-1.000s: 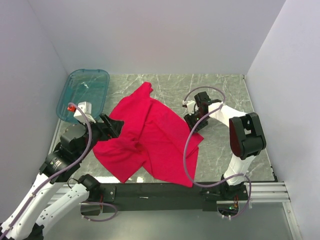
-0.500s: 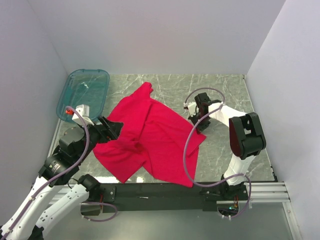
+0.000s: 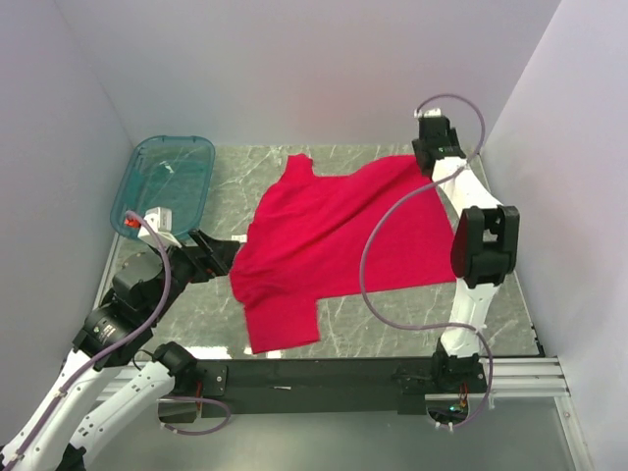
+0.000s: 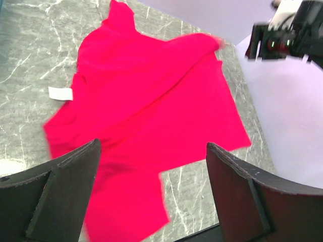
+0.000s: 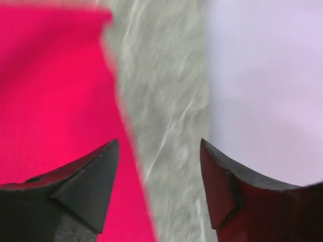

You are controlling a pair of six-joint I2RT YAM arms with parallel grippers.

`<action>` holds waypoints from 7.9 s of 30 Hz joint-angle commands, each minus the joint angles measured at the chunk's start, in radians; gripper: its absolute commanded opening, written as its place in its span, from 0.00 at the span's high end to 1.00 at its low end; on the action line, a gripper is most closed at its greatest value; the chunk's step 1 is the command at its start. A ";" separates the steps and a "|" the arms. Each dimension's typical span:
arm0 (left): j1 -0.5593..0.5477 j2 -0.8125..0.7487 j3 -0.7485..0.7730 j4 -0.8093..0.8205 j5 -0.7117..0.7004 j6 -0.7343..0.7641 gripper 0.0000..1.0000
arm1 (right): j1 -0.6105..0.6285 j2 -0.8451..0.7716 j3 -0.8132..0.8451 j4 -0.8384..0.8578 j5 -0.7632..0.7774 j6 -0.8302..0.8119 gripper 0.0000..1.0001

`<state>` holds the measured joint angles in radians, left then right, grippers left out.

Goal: Fold and stack the t-shirts
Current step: Flatten the tshirt out

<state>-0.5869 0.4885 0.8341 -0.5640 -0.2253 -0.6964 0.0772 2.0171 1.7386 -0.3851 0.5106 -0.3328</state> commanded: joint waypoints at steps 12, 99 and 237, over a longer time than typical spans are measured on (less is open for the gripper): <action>0.010 0.293 -0.079 0.217 0.006 0.011 0.03 | 0.007 -0.589 -0.744 -0.242 -0.918 -0.470 0.36; -0.190 1.599 0.860 0.058 0.282 0.331 0.41 | -0.053 -0.764 -0.795 -0.376 -1.322 -0.322 0.38; 0.276 0.629 -0.202 0.124 0.412 -0.129 0.39 | 0.291 -0.818 -1.200 -0.049 -0.902 -0.852 0.37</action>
<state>-0.2790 1.2106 0.7761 -0.4129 0.2008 -0.6529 0.3126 1.1847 0.5465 -0.6556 -0.5045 -1.2194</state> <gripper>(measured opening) 0.611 0.638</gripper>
